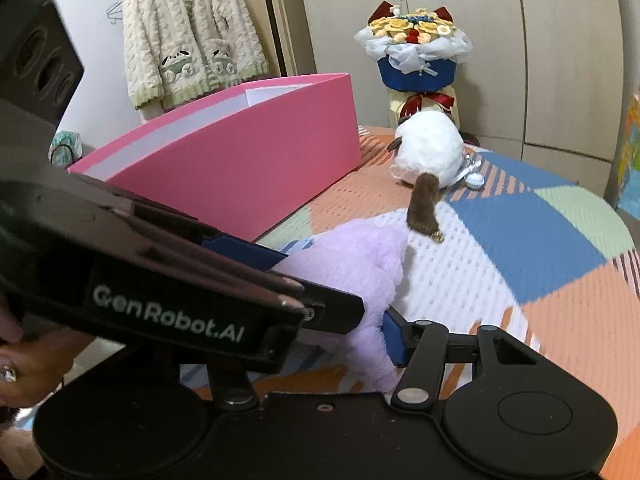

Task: Organize soft objects
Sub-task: 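Lift the lavender plush with the right gripper and carry it over the box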

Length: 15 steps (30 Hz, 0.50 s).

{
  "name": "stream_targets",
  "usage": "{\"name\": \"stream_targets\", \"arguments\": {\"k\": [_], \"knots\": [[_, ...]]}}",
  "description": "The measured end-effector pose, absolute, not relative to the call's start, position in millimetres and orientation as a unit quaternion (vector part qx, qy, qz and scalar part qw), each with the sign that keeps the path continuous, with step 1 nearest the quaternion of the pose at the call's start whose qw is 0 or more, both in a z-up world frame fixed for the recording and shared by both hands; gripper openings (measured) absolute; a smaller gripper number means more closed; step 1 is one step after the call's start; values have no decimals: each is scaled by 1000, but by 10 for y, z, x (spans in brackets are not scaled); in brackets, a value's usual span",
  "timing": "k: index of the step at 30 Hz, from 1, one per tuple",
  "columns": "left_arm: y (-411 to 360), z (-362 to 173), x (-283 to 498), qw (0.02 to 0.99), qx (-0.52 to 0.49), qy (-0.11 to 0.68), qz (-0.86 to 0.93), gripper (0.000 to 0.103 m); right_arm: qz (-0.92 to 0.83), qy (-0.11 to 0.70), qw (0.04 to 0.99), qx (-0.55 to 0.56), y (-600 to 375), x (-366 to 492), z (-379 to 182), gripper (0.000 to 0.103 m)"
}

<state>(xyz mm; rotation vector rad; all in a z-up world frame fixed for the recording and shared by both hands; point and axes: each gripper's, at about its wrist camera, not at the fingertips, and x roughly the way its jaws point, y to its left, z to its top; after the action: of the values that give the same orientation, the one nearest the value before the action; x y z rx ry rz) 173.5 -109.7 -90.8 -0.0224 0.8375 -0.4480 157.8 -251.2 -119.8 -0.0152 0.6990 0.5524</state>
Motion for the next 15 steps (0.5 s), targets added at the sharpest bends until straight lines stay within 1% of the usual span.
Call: {"name": "stream_targets", "arguments": {"k": [15], "knots": [[-853,-580,1078,868,3,411,-278,56,251,344,904,-35,-2343,844,-845,61]]}}
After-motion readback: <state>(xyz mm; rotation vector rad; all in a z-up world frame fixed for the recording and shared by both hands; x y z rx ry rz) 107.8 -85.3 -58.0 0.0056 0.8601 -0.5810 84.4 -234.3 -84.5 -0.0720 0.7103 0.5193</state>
